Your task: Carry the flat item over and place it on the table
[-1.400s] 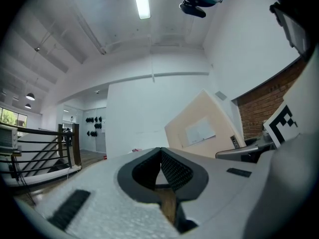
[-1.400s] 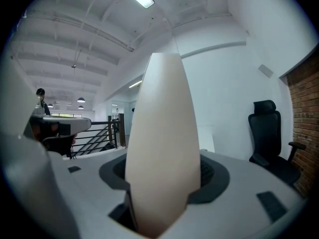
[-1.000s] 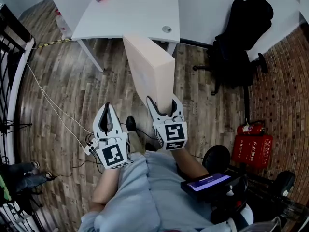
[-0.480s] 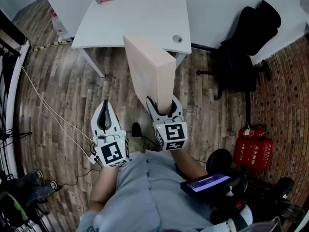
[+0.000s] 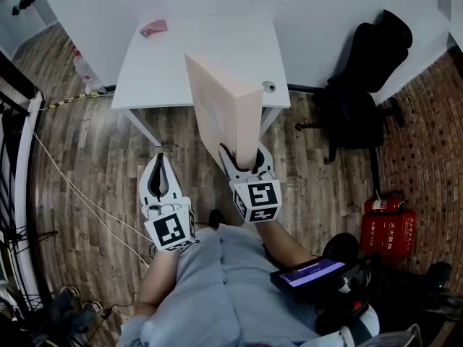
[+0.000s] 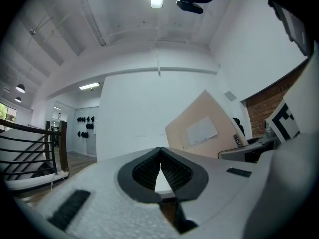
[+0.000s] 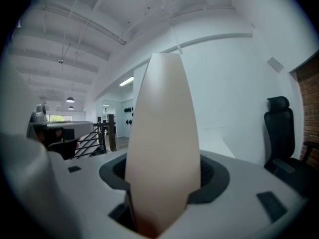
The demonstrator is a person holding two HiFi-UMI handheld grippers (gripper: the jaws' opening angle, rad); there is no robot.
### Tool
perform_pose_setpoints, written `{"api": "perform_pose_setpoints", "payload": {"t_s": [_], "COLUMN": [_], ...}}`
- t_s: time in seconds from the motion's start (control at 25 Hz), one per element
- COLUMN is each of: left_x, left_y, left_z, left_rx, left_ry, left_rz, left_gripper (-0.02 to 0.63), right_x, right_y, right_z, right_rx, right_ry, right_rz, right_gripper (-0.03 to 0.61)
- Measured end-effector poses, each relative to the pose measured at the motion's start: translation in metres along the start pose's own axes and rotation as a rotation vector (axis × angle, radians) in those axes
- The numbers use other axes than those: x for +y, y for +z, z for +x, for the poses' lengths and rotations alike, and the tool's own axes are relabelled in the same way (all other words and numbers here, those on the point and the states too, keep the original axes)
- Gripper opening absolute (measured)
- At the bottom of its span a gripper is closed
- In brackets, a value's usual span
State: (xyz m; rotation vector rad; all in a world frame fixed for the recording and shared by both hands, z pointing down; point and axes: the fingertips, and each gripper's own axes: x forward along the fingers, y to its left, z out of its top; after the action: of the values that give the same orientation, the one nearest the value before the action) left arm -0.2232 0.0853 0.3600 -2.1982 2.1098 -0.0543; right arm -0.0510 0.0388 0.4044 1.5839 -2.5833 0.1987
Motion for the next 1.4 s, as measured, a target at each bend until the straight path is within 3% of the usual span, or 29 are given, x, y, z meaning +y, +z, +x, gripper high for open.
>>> {"api": "perform_pose_setpoints", "payload": {"t_s": [0.28, 0.68, 1.04, 1.4], "left_x": [0.010, 0.006, 0.006, 0.008], "left_y": [0.000, -0.025, -0.042, -0.038], "left_z": [0.029, 0.065, 0.145, 0.244], "left_rx": [-0.020, 0.037, 0.063, 0.069], "left_ry": [-0.021, -0.032, -0.029, 0.007], "left_rz": [-0.005, 0.001, 0.019, 0.046], "left_gripper": [0.009, 0.009, 0.009, 0.009], "right_x": [-0.005, -0.022, -0.055, -0.098], "right_y": [0.014, 0.002, 0.002, 0.026], "right_z": [0.026, 0.059, 0.131, 0.226], "right_rx": [-0.019, 0.014, 0.037, 0.042], "right_ry": [-0.024, -0.028, -0.009, 0.051], "right_rz": [-0.014, 0.010, 0.034, 0.053], "right_gripper": [0.272, 0.272, 0.272, 0.272]}}
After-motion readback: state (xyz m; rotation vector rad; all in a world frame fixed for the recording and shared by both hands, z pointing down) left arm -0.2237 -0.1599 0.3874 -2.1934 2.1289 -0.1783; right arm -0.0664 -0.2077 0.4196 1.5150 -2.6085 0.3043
